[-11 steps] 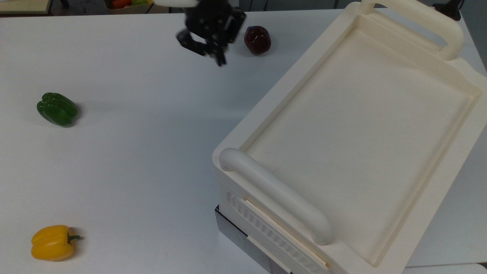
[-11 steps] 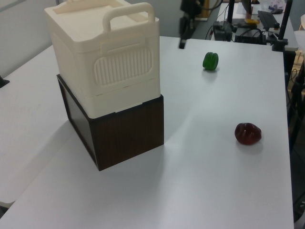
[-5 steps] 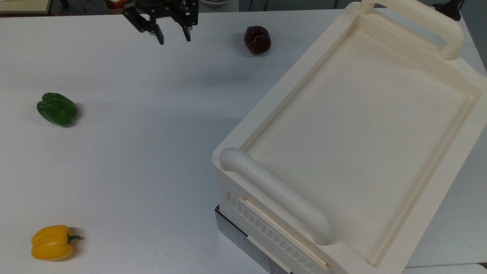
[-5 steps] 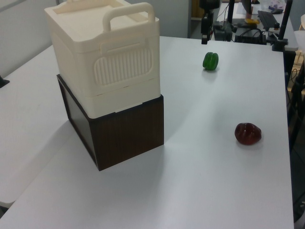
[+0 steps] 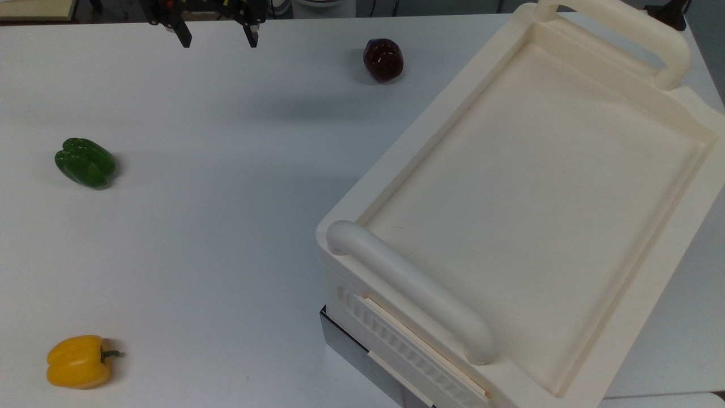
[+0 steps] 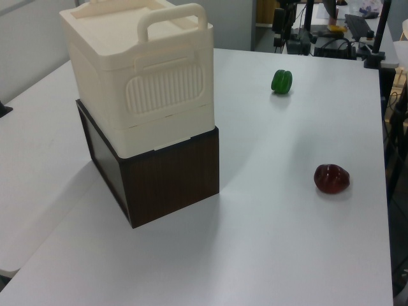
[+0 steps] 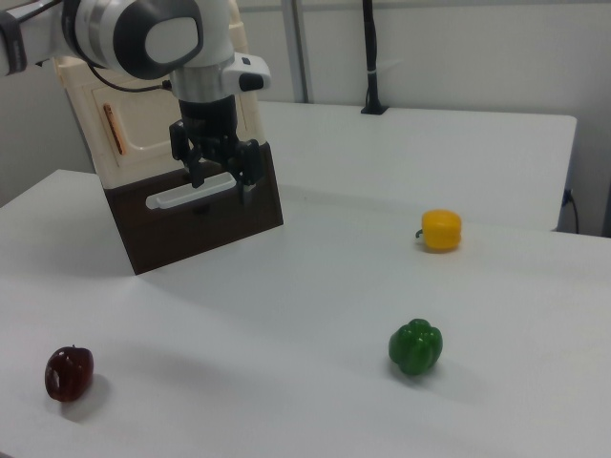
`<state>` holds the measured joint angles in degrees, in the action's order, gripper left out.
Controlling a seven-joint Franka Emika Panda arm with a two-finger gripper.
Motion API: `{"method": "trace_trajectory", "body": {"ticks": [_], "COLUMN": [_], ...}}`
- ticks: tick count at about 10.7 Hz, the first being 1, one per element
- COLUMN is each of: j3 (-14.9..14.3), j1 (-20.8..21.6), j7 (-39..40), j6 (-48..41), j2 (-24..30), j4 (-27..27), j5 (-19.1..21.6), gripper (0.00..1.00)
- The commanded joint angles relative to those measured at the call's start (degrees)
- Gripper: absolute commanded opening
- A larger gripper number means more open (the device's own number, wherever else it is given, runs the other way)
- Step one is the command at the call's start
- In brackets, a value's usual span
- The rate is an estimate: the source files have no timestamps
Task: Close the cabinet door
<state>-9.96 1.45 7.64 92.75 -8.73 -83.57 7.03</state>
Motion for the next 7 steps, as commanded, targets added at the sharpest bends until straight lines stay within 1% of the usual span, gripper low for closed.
{"method": "trace_trajectory", "body": {"ticks": [1, 5, 7], "j3": [-0.41, -0.41, -0.41], "j1": [-0.22, 0.05, -0.04], "j7": [-1.40, -4.47, -4.74], "j6": [-1.87, -1.96, -1.96], "j2": [1.96, 1.78, 1.78], "j4": [-0.80, -0.89, -0.80], "j5": [-2.02, -2.37, -2.37], "gripper": [1.00, 1.00, 1.00]}}
